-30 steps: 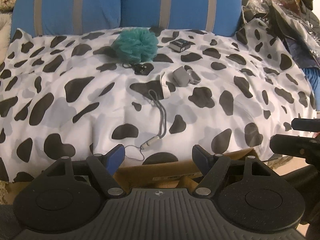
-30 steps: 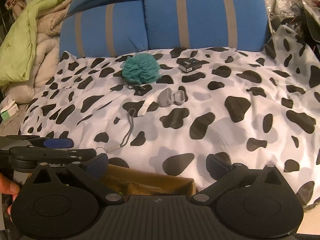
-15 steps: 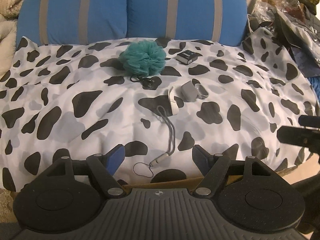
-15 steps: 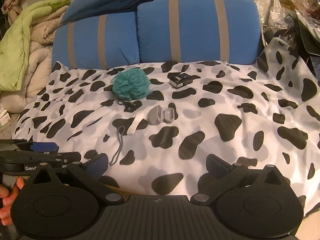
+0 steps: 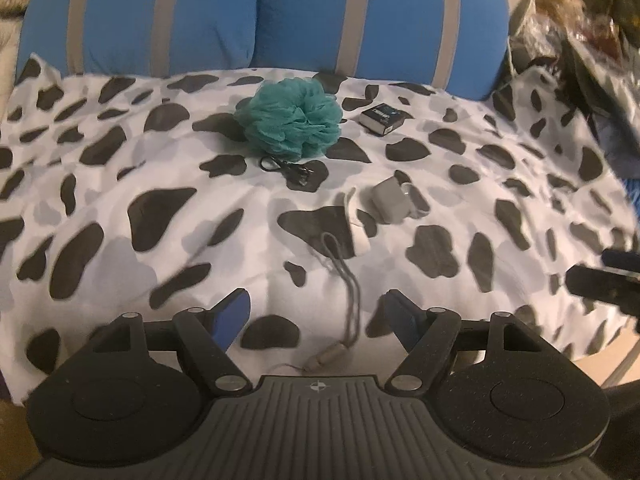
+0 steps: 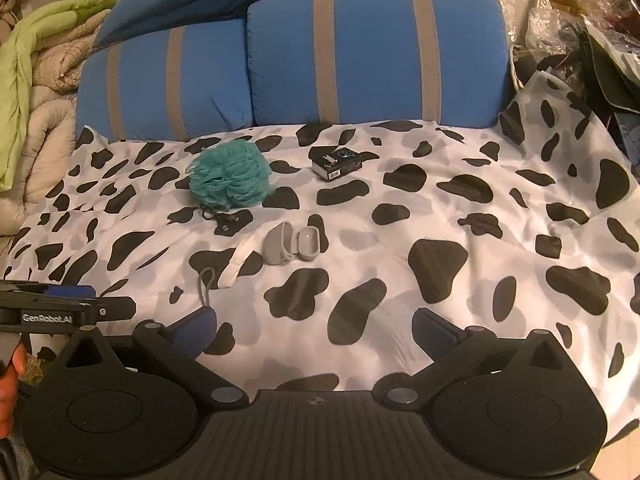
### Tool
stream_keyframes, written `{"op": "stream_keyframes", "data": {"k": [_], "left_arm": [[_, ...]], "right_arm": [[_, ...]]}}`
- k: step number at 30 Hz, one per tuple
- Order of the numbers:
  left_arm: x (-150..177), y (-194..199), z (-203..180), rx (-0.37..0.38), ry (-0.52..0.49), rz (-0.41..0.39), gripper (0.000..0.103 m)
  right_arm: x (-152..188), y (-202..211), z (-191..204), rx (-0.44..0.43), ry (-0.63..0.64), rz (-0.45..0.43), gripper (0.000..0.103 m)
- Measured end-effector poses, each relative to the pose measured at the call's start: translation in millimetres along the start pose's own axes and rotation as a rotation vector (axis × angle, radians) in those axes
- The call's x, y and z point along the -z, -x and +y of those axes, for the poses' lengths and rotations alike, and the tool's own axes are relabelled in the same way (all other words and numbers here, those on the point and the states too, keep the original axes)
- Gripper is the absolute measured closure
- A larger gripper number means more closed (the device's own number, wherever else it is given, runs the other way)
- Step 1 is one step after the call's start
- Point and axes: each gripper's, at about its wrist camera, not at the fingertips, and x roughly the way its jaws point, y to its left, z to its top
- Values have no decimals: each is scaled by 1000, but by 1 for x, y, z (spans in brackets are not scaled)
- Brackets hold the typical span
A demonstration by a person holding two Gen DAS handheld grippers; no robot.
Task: Organize soft objects
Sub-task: 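Withdraw from the box and move the left gripper to the grey cord, then close the left gripper on the grey cord and lift it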
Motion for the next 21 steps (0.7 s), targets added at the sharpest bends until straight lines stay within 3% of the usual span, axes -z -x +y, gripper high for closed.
{"op": "stream_keyframes", "data": {"k": [5,11,17,21], "left_arm": [[-6,-20,-4,47,-47,43,30],[-6,-49,-18,43,-157,84,31],[-2,-77,-34,64,-262,143,35],[3,-92,-47,56,-331,170,44]], "right_arm": [[-2,-9,1,8,8,15,0],[0,-14,1,6,-3,30,0],[1,-16,-4,22,-21,34,0],[1,-15,-10,31,-52,28,0]]}}
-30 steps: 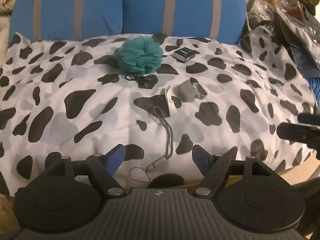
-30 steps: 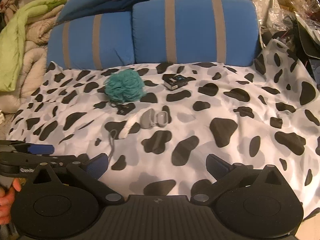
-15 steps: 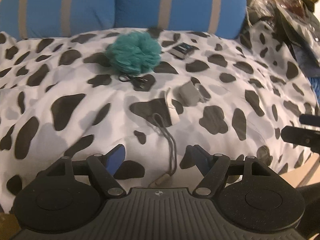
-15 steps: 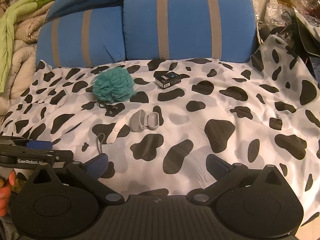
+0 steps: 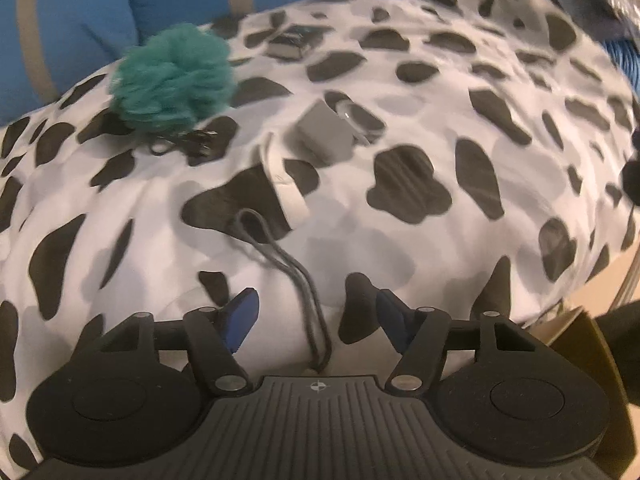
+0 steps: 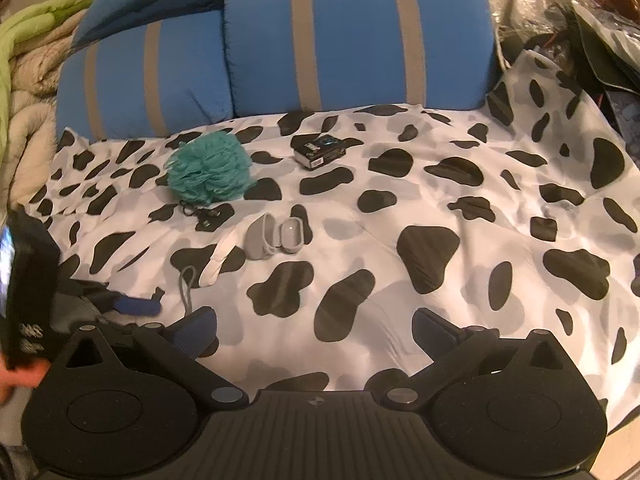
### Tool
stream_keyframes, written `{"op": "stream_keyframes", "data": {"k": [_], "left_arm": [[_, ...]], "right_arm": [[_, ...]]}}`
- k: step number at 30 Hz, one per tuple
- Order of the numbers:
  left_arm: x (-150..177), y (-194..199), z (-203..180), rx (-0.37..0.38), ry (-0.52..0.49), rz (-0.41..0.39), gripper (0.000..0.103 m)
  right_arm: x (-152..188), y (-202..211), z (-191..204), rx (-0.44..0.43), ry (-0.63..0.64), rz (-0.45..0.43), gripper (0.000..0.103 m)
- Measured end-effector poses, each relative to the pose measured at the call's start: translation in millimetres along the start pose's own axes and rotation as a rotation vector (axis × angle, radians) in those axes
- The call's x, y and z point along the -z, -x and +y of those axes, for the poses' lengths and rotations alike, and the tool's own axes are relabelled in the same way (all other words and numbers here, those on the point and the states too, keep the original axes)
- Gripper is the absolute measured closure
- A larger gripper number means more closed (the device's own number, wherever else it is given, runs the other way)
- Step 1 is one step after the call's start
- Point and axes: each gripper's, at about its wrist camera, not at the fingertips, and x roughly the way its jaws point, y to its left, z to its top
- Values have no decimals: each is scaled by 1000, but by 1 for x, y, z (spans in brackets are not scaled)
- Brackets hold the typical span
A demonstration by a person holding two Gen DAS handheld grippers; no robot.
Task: Organize soft objects
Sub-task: 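Close the left gripper on the grey cord and lift it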
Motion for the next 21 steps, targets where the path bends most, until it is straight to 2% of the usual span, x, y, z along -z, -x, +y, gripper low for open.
{"op": "stream_keyframes", "data": {"k": [2,5,7,9,13,16,21], "left_arm": [[0,-8,-2,-4,3,20,47],[2,-9,-4,-23,-3,4,53],[1,-7,-4,-29,-4,-2,79],[-1,-6,-5,-41,-10,3,95],[-3,-3,-2,-38,11,10,97],[-5,4,3,-69,34,2,97],[-12,26,23,-58,123,-68,97]], "right_arm": [[0,2,-4,1,-7,-6,0],[-1,3,-8,5,-13,-7,0],[-2,3,-10,11,-19,-9,0],[-4,3,-11,9,-22,-11,0],[-8,-1,-8,12,-4,-21,0],[-13,-7,-4,10,21,-24,0],[-22,-22,0,12,46,-26,0]]}}
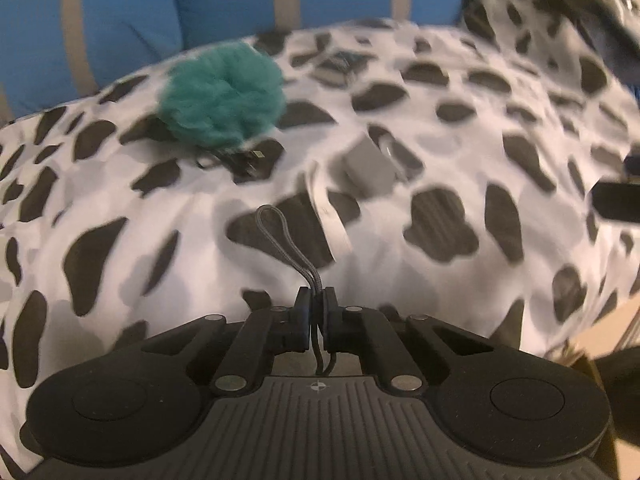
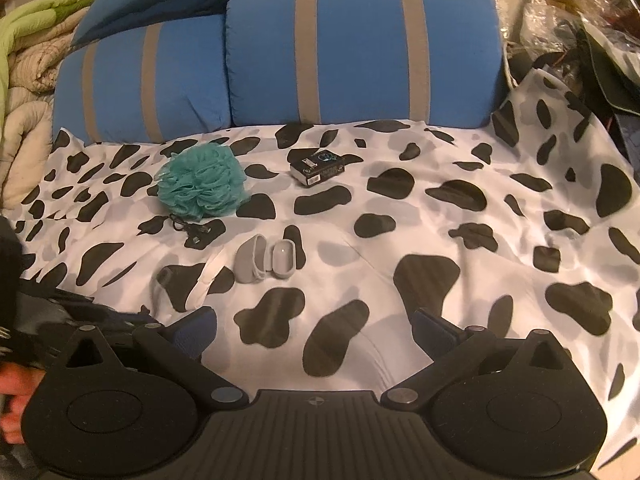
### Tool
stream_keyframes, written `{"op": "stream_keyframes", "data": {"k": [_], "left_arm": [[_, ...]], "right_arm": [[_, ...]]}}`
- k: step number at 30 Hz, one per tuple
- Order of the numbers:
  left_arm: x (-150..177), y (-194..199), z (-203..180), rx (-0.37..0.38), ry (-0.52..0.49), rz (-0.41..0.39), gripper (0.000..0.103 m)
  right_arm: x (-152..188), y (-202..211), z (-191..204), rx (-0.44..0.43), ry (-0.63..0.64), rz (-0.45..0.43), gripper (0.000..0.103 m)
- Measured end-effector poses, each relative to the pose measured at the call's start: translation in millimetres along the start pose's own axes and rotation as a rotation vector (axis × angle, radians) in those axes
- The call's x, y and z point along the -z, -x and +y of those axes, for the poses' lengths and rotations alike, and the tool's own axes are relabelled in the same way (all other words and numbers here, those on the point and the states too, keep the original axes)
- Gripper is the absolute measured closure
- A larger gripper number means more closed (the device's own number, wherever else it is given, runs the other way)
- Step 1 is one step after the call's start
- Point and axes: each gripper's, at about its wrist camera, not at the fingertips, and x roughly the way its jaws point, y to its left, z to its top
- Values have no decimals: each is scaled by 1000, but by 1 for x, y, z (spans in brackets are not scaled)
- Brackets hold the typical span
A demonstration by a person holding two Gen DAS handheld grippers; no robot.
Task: Organize soft objects
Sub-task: 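Close the left gripper on the grey cord and lift it, then lower the right gripper onto the white earbud case and close on it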
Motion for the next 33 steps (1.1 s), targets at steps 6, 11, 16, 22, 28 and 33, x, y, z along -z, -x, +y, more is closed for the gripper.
{"op": "stream_keyframes", "data": {"k": [6,11,16,22,28,33], "left_arm": [[-9,24,17,25,66,-83,97],[-13,41,24,64,85,-139,97],[-16,57,29,84,90,-189,97],[-20,66,35,74,86,-217,97],[-20,71,44,73,105,-222,97],[-19,75,50,81,108,-227,97]], "right_arm": [[-11,-17,7,-8,24,-4,0],[-18,-32,17,-30,58,-4,0],[-23,-51,25,-42,90,13,1],[-29,-76,34,-58,115,40,3],[-34,-106,40,-68,130,78,7],[-38,-132,36,-93,86,108,7]]}}
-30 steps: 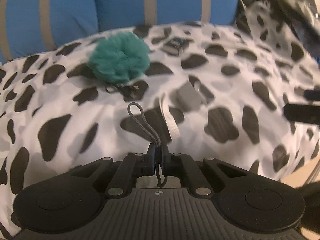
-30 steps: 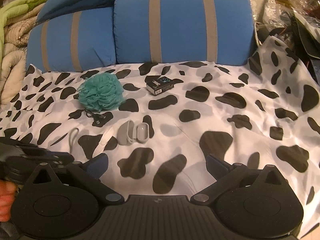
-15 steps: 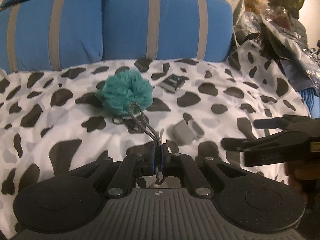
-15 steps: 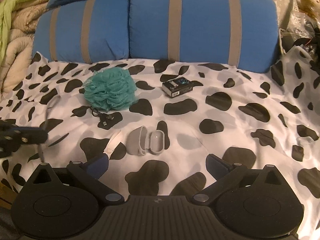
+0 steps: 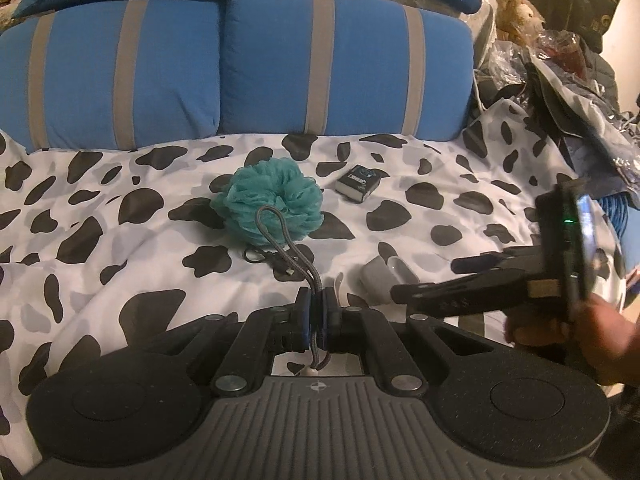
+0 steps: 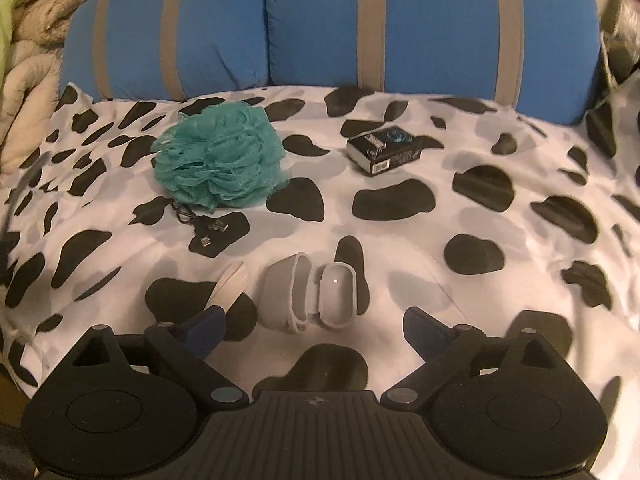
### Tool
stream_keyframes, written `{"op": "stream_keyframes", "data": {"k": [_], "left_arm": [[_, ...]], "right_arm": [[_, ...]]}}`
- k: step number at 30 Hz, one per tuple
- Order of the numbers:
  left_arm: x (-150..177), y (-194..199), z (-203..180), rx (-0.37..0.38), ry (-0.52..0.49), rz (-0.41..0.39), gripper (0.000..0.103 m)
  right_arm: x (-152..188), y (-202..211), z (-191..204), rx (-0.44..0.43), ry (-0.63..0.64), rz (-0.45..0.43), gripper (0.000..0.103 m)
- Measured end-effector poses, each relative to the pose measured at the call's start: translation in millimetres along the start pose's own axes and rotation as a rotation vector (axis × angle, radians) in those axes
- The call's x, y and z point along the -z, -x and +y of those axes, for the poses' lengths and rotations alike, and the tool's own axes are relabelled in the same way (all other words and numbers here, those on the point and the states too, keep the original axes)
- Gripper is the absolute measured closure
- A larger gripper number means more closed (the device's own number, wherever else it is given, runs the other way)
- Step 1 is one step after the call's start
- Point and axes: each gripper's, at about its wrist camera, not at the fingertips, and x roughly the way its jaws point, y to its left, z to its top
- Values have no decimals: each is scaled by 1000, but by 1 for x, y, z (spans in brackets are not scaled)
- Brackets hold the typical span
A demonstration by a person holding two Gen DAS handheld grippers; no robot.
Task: Organize soft objects
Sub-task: 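Lower the right gripper onto the white earbud case and close on it, then lift the earbud case with the right gripper while the left holds the grey cord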
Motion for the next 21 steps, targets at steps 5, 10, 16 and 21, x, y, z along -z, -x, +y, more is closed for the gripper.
{"op": "stream_keyframes", "data": {"k": [5,10,16,21], "left_arm": [[0,-2,5,4,7,18,97],[-1,-3,6,7,6,22,97],[-1,-4,6,10,1,31,97],[-1,-6,4,11,-3,39,97]], "right_arm": [[-1,-27,-7,19,-17,35,11],[-1,-47,-9,-30,-34,48,12],[-3,-54,12,-20,75,41,41],[-3,-52,13,-19,87,39,61]]}}
